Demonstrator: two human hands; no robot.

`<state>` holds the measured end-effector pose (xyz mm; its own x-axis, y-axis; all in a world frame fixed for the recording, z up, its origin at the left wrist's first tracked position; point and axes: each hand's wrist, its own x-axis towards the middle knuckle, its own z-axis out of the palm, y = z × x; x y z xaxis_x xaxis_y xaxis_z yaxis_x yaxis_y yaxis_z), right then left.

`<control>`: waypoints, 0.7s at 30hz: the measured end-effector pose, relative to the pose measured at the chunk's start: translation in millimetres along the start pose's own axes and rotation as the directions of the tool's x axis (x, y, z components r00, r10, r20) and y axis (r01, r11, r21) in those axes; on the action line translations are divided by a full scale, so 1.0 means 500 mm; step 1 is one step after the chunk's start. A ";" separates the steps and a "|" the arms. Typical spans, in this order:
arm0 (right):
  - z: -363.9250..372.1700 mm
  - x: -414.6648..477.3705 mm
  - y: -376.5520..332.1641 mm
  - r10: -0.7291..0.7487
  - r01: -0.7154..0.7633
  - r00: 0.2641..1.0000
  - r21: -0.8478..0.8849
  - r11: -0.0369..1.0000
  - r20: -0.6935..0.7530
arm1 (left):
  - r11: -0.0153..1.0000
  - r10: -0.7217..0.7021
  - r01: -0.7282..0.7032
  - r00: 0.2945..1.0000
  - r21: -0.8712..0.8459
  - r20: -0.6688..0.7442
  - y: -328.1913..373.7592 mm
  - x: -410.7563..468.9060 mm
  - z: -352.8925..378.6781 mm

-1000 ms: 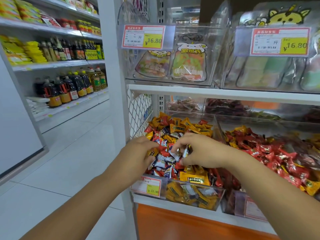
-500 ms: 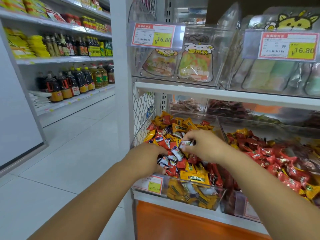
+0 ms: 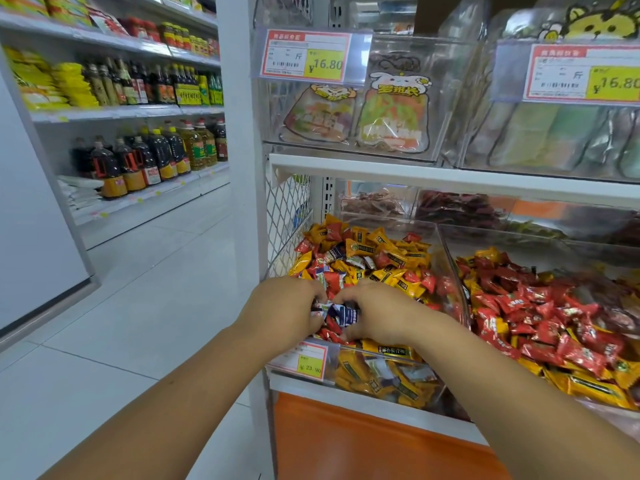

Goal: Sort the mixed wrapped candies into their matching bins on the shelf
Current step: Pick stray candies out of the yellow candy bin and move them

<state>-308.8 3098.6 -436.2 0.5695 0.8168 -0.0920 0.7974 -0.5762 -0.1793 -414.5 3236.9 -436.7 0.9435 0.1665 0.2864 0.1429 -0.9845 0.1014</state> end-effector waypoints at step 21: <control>-0.161 -0.184 0.096 0.065 0.040 0.946 0.315 0.948 -0.316 | 0.771 -0.088 -0.022 0.986 -0.636 -0.141 0.125 0.010 -0.056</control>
<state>-306.7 2993.6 -357.6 0.6541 0.7264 0.2110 0.7161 -0.5047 -0.4821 -409.1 3177.9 -402.4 0.8758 0.2583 0.4077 -0.1009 -0.7280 0.6781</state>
